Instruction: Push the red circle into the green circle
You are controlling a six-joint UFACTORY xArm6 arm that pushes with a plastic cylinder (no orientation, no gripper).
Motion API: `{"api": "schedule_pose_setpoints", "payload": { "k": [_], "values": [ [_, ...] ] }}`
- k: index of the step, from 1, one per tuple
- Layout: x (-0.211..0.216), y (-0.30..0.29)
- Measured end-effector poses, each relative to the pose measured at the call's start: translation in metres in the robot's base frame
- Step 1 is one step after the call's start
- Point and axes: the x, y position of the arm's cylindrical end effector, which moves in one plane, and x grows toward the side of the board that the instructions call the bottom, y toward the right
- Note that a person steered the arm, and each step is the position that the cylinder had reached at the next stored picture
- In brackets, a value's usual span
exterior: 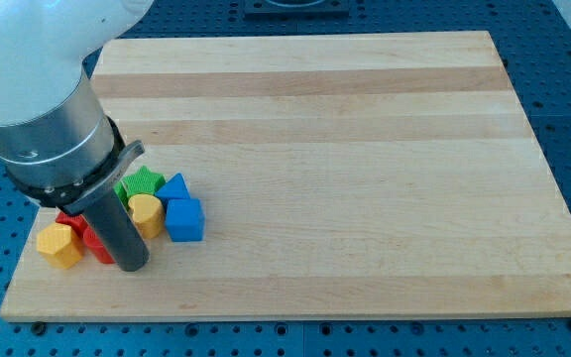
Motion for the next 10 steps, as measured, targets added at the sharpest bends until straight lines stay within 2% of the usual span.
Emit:
{"api": "schedule_pose_setpoints", "payload": {
  "k": [1,2,4,7,10],
  "values": [
    [0.029,0.016],
    [0.046,-0.015],
    [0.038,-0.031],
    [0.004,-0.031],
    [0.003,-0.031]
  ]
}}
